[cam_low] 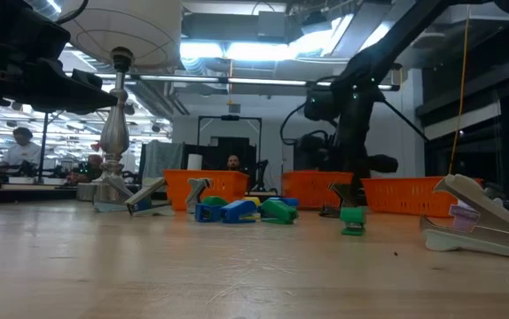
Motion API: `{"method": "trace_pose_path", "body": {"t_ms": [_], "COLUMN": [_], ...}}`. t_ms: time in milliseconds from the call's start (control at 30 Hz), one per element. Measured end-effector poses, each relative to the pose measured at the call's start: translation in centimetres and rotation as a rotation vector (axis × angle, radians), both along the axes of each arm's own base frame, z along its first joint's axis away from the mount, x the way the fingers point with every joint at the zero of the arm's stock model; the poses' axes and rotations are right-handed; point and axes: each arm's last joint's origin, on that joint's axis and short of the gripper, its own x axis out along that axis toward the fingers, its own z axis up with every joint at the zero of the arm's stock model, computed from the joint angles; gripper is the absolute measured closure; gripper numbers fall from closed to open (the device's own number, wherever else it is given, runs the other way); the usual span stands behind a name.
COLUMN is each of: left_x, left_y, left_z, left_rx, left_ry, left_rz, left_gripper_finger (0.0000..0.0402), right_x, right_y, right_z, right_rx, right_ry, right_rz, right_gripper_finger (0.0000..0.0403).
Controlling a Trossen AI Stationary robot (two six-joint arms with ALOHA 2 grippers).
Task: Pick and place Stapler, Stapler remover, tape
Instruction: Move the middle orange bin to the top center of the table
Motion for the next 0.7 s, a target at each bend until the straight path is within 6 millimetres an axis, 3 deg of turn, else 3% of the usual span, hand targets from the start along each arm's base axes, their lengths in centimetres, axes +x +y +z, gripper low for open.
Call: {"method": "trace_pose_path", "body": {"t_ms": [200, 433, 700], "left_x": [0.0, 0.0, 0.0], "left_y": [0.0, 0.0, 0.0], "left_z": [0.0, 0.0, 0.0], "left_rx": [0.0, 0.0, 0.0], "left_ry": [0.0, 0.0, 0.0], "left_rz": [0.0, 0.0, 0.0], "left_gripper_finger": [0.0324, 0.0323, 0.0322], "right_x": [0.7, 1.4, 0.8], "right_y": [-0.3, 0.0, 1.1], "right_z": [2.8, 7.9, 8.6], "right_rx": [-0.067, -0.143, -0.075], "right_ry": [0.095, 0.223, 0.314], "right_rz": [0.009, 0.013, 0.004], "right_gripper_finger": [0.04, 0.0401, 0.0388]}}
